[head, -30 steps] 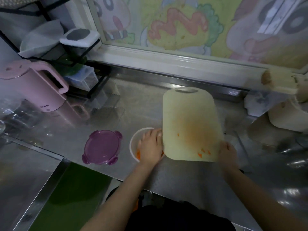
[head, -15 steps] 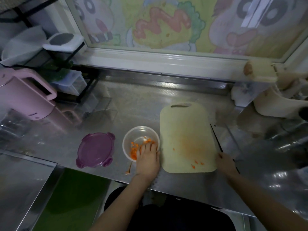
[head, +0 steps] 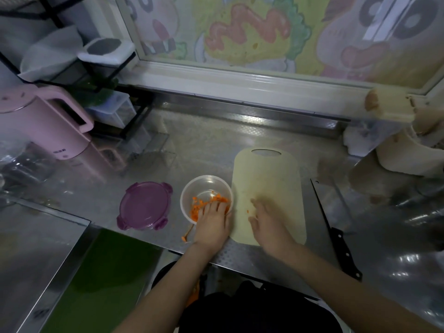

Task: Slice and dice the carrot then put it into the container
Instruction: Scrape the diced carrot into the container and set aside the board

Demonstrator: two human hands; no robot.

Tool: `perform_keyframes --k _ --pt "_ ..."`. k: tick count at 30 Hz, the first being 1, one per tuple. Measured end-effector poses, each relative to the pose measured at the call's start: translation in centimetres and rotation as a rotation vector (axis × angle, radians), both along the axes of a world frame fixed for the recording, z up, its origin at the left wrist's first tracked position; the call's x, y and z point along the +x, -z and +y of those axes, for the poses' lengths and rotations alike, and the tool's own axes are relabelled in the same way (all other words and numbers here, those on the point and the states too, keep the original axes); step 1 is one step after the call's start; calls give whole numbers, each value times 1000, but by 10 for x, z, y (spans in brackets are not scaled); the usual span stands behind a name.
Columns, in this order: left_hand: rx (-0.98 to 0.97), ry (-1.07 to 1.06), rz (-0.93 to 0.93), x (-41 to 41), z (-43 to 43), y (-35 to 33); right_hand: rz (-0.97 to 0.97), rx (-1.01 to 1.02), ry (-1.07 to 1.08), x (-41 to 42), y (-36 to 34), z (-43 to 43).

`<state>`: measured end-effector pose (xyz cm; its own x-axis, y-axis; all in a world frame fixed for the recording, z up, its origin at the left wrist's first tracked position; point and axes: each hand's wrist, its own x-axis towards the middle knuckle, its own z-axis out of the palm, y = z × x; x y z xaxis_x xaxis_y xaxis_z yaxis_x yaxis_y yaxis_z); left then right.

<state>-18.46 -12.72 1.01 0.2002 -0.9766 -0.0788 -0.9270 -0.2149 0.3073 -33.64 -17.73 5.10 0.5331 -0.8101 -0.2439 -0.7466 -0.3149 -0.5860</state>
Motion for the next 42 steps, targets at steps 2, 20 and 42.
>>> perform_keyframes --k 2,20,42 --pt "-105 -10 60 4 6 -2 28 -135 -200 23 -3 3" --pt "173 -563 -84 97 69 15 366 -303 -787 72 21 0" --pt "337 -233 -344 84 100 22 369 -369 -849 67 22 -5"
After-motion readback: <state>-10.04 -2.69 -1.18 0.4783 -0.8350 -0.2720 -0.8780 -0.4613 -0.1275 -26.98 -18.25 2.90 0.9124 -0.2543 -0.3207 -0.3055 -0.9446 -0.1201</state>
